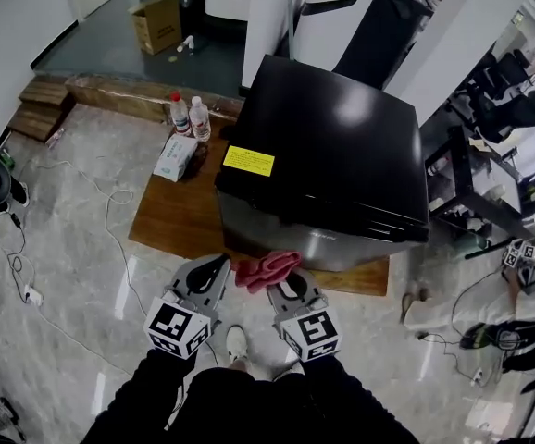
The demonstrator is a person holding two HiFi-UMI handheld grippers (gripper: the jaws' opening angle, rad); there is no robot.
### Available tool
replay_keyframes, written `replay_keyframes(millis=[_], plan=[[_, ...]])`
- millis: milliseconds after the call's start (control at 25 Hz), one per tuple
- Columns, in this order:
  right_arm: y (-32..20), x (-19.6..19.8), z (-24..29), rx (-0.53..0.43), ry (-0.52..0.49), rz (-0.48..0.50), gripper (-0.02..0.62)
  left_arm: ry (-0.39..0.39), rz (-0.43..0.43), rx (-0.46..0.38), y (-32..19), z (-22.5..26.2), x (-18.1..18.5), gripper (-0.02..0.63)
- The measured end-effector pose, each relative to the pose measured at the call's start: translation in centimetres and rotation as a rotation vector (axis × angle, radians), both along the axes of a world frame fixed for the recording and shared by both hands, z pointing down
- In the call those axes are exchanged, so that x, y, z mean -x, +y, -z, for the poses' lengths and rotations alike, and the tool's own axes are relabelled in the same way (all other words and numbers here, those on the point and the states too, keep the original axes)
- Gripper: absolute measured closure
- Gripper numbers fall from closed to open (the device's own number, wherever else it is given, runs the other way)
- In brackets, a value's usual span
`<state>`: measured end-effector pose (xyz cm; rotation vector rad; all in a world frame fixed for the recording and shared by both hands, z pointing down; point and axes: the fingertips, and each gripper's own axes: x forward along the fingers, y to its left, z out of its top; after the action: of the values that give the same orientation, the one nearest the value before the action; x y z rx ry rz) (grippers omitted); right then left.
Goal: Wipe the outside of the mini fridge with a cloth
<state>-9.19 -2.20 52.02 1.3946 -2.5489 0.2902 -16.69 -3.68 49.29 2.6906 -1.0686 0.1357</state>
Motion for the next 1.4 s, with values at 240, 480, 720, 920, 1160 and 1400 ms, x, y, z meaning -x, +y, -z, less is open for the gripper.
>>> replay_keyframes(millis=[240,480,720,920,1160,1400], plan=[[0.8,0.1,13.7,-0.193,0.036,0.025,0.525,0.057,-0.020,-0.128,-0.3,12.6,-0.1,0.600],[-0.8,-2.7,22.9,-0.343,0.067,0.020,0.523,0.069,-0.035,-0.249,-1.1,21.7,-2.0,0.600],[-4.2,-7.2,26.4,-0.359,0.026,0.038,0.524,0.030,-0.021,-0.317,-4.5,25.2,-6.0,0.600],[-7.1,-10.8,27.6,-0.354,0.046,0.072,0.523,0.004,0.003,-0.322,-7.7,26.4,-9.2,0.600],[-12.0,-13.6,28.7,-0.341,0.132,0.105,0.523,-0.034,0.047,-0.342,-11.8,27.5,-11.4,0.600],[-21.0,-14.4,27.1,-0.301,0.375,0.093,0.523,-0.049,0.066,-0.333,-18.1,27.5,-11.1,0.600]])
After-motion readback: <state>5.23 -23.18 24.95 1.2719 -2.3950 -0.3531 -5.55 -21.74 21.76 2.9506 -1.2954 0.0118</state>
